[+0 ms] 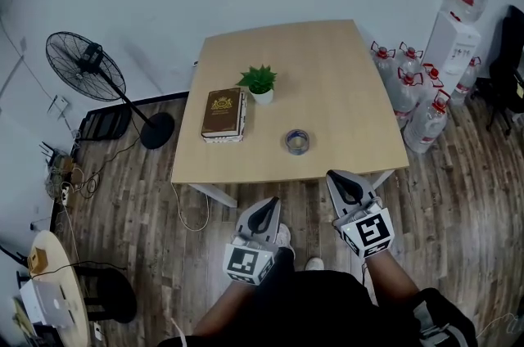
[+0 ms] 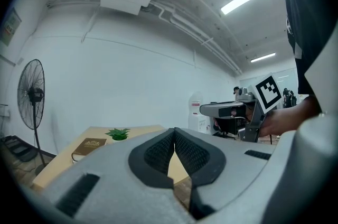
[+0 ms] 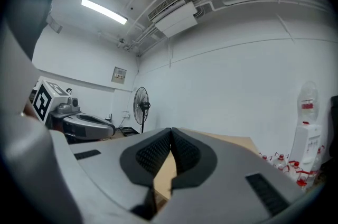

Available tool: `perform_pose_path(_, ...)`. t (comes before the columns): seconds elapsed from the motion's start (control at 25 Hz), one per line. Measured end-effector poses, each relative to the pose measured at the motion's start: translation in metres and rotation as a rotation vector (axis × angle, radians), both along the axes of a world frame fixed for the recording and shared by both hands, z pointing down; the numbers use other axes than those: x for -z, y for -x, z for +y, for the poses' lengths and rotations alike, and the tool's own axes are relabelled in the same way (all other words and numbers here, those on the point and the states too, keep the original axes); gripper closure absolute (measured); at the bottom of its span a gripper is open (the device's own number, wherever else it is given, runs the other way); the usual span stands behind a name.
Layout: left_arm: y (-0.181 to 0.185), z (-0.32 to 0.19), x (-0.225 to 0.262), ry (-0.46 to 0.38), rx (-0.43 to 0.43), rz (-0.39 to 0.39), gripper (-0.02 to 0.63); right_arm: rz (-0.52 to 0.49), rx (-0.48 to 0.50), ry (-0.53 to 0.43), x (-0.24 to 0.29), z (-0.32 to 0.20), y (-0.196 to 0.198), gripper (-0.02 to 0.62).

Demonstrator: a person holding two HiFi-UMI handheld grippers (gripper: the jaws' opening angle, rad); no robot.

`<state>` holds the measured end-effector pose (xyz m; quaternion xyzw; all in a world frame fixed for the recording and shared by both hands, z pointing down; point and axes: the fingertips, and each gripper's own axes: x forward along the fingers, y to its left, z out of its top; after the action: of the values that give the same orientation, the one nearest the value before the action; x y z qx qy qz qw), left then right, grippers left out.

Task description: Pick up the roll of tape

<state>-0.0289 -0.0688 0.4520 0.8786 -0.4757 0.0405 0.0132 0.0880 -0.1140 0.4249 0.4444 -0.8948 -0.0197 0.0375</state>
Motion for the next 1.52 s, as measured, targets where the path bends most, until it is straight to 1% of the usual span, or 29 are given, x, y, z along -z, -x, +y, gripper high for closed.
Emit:
perform_pose_path(0.2,0.018,-0.045,0.001,0.007,-0.003,0.007,0.601,0.013,-0.027,0.008,-0.004,-0.050,0.011,0.600)
perform_pose_path(0.64,0.069,-0.159,-0.008,0.032,-0.034,0.018,0.601,0.063,-0.095,0.082,-0.033,-0.160,0.050,0.597)
perform_pose_path(0.8,0.084,-0.186,-0.010,0.037,-0.055,0.028,0.601,0.091,-0.128,0.128,-0.049,-0.188,0.059,0.572)
perform_pose_path(1.16,0.106,-0.223,-0.018,0.055,-0.096,0.052,0.601,0.156,-0.193,0.233,-0.093,-0.228,0.072,0.463)
perform_pose_path(1.28,0.109,-0.231,-0.022,0.068,-0.095,0.057,0.601,0.180,-0.209,0.290,-0.116,-0.238,0.069,0.429)
perform_pose_path(1.36,0.110,-0.237,-0.025,0.078,-0.090,0.057,0.601,0.199,-0.213,0.331,-0.135,-0.245,0.065,0.423)
perform_pose_path(1.44,0.109,-0.242,-0.029,0.087,-0.084,0.053,0.601,0.217,-0.200,0.379,-0.154,-0.251,0.062,0.423)
perform_pose_path(1.52,0.109,-0.247,-0.033,0.099,-0.072,0.053,0.601,0.238,-0.184,0.421,-0.172,-0.256,0.060,0.410)
